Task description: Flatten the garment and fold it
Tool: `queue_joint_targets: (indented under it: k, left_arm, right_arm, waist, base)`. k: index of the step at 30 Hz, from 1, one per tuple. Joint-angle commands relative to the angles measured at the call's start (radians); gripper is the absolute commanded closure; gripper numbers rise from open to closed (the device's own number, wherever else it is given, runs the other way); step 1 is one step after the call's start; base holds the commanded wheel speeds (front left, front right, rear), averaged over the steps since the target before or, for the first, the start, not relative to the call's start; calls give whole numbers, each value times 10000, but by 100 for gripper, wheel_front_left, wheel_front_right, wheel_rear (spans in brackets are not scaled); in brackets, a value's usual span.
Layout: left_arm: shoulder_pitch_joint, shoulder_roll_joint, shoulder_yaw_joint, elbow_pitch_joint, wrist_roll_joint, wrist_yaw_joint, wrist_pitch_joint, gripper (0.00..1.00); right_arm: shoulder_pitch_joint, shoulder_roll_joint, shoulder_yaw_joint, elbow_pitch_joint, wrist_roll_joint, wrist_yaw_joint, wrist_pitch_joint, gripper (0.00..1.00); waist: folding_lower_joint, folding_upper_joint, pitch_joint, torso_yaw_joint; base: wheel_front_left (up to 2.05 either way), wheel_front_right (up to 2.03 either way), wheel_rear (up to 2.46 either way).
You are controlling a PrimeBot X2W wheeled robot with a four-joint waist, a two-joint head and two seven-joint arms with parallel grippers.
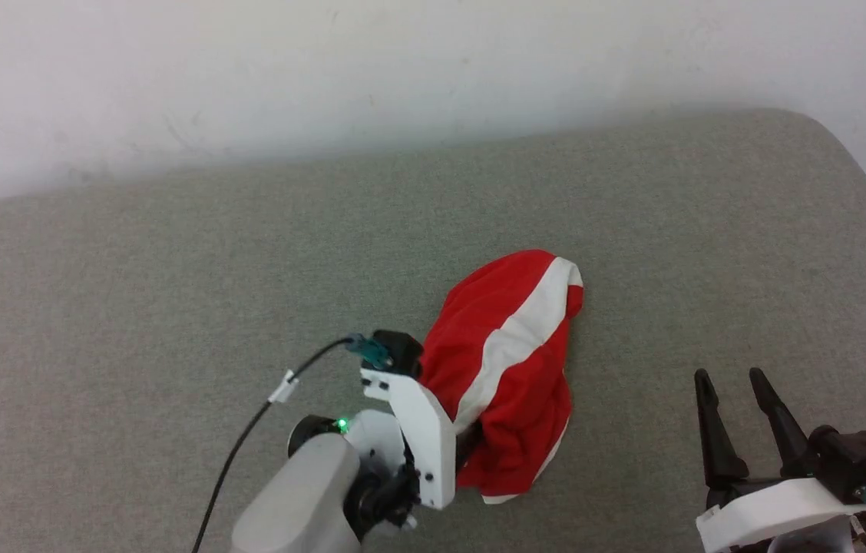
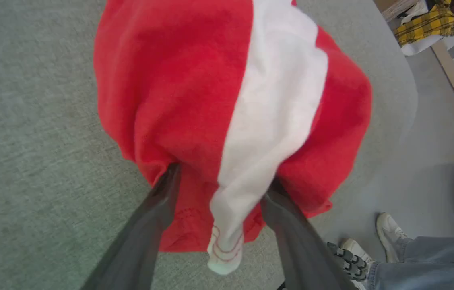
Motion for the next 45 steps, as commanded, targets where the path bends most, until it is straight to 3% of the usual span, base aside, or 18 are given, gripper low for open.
queue_joint_targets:
  k: [1, 8, 14, 18, 22, 27, 32, 37, 45]
  left_arm:
    - [-179, -24, 304, -279, -363, 92, -53, 0]
    - [-97, 231, 1890, -2386, -1746, 250, -470, 0]
    - [617, 794, 3273, -4087, -1462, 645, -2784, 0]
    - [1438, 1235, 3799, -4687, -327, 763, -5174, 0]
    - [2372, 1661, 3738, -4785, 1139, 1035, -6846, 0]
    - [3489, 1427, 4025, -5325, 2229, 1485, -7185, 0]
    - [4224, 965, 4216, -5708, 2811, 1582, -7193, 0]
    - [4690, 492, 4425, -5632, 2993, 1565, -7195, 0]
    - [4578, 138, 4291, -5593, 3271, 1341, -7196, 0]
  right_arm:
    - [119, 9, 1, 12, 58, -11, -47, 0]
    - [314, 9, -27, 0, 114, -11, -47, 0]
    - [402, 9, -19, 11, 173, -11, -47, 0]
    - [406, 9, 84, 350, 233, -11, -47, 0]
    - [341, 9, 151, 748, 279, -11, 37, 0]
    - [232, 9, 206, 927, 372, -11, 379, 0]
    - [22, 9, 206, 898, 458, -11, 815, 0]
    - [-612, 9, 260, 843, 515, -11, 2231, 0]
    - [-2983, 9, 468, 1617, -262, -11, 6502, 0]
  waist:
    - [0, 0, -97, 101]
    - [0, 0, -407, 475]
    - [0, 0, -561, 697]
    - [0, 0, -586, 799]
    - [0, 0, -638, 824]
    - [0, 0, -628, 844]
    - [0, 0, -608, 858]
    - [0, 0, -546, 931]
    - [0, 0, 15, 1431]
  base:
    - [0, 0, 0]
    - [0, 0, 0]
    - [0, 0, 0]
    - [0, 0, 0]
    - [0, 0, 0]
    - [0, 0, 0]
    - [0, 0, 0]
    - [0, 0, 0]
    - [0, 0, 0]
